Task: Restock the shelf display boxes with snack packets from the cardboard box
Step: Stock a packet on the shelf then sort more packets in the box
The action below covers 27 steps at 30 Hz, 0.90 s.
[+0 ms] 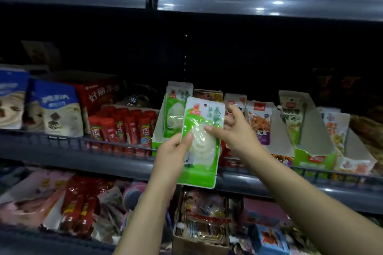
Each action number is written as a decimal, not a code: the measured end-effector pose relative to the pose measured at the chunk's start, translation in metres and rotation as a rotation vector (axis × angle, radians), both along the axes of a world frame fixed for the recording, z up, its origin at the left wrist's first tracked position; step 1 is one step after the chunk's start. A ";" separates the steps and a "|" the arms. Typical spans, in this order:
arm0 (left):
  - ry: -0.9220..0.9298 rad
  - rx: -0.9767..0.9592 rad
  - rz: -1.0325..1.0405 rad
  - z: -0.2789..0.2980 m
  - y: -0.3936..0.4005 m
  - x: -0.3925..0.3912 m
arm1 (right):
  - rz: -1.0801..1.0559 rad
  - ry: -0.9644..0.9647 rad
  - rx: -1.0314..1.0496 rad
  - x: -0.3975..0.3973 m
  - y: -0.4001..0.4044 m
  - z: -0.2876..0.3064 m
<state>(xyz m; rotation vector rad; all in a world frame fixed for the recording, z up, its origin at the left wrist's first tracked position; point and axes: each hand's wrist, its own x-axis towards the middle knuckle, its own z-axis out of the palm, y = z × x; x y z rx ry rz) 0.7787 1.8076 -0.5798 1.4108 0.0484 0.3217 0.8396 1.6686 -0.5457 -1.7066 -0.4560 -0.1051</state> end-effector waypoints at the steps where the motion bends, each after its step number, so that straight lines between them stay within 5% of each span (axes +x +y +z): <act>1: -0.018 0.062 0.044 0.000 0.004 0.002 | -0.001 0.042 -0.024 0.010 0.006 0.004; 9: -0.100 0.366 0.412 -0.011 0.027 0.019 | -0.094 0.045 0.019 0.064 0.054 0.042; 20: 0.030 0.955 0.448 -0.033 0.029 0.031 | -0.301 -0.219 -0.094 0.133 0.109 0.063; 27: -0.019 1.053 0.443 -0.045 0.030 0.034 | -0.244 -0.139 -0.544 0.149 0.113 0.047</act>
